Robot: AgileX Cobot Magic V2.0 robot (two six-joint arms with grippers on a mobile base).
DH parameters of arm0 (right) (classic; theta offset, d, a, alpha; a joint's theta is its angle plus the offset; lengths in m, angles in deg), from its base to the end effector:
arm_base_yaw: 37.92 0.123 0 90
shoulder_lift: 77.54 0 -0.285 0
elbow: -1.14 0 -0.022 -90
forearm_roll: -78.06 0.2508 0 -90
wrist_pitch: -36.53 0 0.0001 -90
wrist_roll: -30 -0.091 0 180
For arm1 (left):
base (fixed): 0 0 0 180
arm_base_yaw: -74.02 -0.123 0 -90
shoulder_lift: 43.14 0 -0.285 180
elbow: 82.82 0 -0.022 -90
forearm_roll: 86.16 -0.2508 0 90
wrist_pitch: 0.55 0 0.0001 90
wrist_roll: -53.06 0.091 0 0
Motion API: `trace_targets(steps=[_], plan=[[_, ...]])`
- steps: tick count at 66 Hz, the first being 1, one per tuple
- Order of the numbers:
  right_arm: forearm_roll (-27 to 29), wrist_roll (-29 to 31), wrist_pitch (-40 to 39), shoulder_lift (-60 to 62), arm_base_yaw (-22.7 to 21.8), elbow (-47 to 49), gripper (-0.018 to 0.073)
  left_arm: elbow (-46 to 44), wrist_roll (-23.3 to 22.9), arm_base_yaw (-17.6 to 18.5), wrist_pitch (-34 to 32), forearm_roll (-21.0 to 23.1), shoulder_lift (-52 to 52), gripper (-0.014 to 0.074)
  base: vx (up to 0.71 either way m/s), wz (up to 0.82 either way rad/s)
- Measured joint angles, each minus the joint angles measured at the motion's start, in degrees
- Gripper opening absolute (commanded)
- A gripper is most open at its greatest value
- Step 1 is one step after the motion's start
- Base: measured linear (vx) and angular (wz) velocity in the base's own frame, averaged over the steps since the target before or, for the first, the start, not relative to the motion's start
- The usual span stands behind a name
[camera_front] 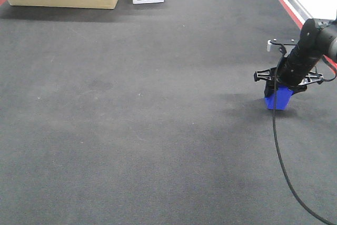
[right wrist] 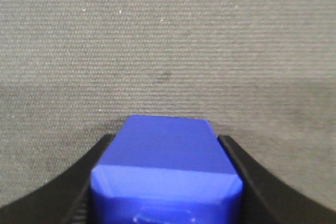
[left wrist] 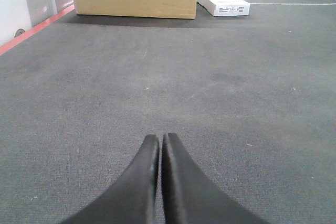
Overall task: Pour parts from conveyor to right shelf
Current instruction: 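Lift the blue block off the conveyor with the right gripper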
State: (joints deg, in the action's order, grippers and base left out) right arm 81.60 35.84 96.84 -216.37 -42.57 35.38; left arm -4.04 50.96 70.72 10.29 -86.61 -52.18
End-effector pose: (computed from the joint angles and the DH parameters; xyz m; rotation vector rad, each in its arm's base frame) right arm 0.4852 -0.0346 0.1810 0.0039 2.8736 0.0478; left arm 0.0582 0.0035 0.1855 -0.0756 1.7203 0.0225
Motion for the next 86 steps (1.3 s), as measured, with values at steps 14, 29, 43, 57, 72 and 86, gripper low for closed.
trace_targets(steps=[14,29,43,57,72,86], plan=[[-0.6,0.0,0.0,4.7,0.0,0.0,-0.0009,0.0,0.0,0.0,0.0,0.0,0.0,-0.0006,0.0,0.0],[5.2,2.7,0.8,12.6,0.0,0.0,-0.0006,0.0,0.0,0.0,0.0,0.0,0.0,-0.0006,0.0,0.0],[14.0,9.2,1.6,22.9,0.0,0.0,-0.0005,0.0,0.0,0.0,0.0,0.0,0.0,-0.0006,0.0,0.0],[16.3,12.3,0.4,36.3,0.0,-6.3,-0.0005,0.0,0.0,0.0,0.0,0.0,0.0,-0.0006,0.0,0.0],[16.2,12.8,-11.8,55.6,0.0,-31.8,-0.0005,0.0,0.0,0.0,0.0,0.0,0.0,-0.0006,0.0,0.0],[16.5,15.0,-25.6,74.4,0.0,-57.7,-0.0005,0.0,0.0,0.0,0.0,0.0,0.0,-0.0006,0.0,0.0]])
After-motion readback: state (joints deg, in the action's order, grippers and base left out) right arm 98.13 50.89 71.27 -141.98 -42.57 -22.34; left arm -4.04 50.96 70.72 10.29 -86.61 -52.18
